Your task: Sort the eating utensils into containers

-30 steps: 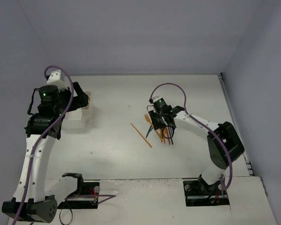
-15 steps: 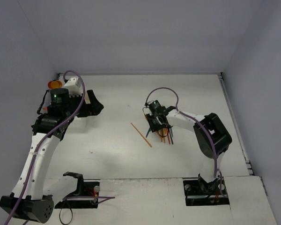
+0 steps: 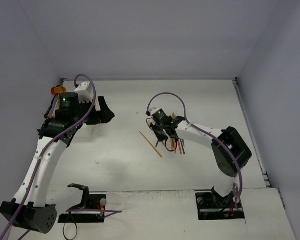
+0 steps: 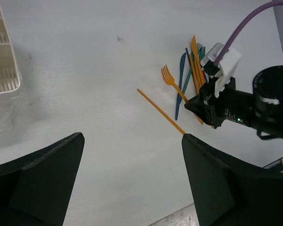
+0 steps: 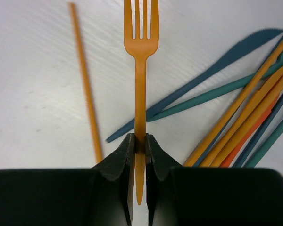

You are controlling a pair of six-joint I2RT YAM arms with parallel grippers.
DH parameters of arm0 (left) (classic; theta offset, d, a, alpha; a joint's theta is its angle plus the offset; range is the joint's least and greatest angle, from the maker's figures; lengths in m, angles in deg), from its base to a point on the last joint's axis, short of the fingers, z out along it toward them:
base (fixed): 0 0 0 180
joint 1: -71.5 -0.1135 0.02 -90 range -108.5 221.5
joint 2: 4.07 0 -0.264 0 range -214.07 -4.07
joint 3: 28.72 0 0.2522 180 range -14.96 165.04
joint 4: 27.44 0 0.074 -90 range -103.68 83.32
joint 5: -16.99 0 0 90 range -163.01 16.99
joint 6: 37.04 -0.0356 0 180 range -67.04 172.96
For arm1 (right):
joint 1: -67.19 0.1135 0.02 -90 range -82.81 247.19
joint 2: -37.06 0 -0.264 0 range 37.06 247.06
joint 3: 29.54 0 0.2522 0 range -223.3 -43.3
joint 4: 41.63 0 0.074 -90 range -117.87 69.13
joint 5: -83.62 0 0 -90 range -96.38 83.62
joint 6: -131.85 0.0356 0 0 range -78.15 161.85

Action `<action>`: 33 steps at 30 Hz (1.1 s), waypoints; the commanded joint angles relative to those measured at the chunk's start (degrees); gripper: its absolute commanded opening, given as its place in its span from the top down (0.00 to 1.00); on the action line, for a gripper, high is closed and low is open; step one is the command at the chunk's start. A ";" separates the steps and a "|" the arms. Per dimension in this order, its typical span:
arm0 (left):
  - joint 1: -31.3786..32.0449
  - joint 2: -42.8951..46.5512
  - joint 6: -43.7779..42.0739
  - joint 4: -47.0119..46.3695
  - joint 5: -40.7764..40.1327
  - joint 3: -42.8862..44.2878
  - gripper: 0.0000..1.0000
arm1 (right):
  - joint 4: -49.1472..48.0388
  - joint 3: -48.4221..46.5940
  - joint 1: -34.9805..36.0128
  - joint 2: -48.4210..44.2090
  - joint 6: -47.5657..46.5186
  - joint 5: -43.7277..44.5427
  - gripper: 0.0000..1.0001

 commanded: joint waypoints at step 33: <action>11.41 -8.94 4.85 -8.85 -0.33 7.62 0.60 | -1.67 -13.06 6.70 -19.39 -7.52 -23.22 1.00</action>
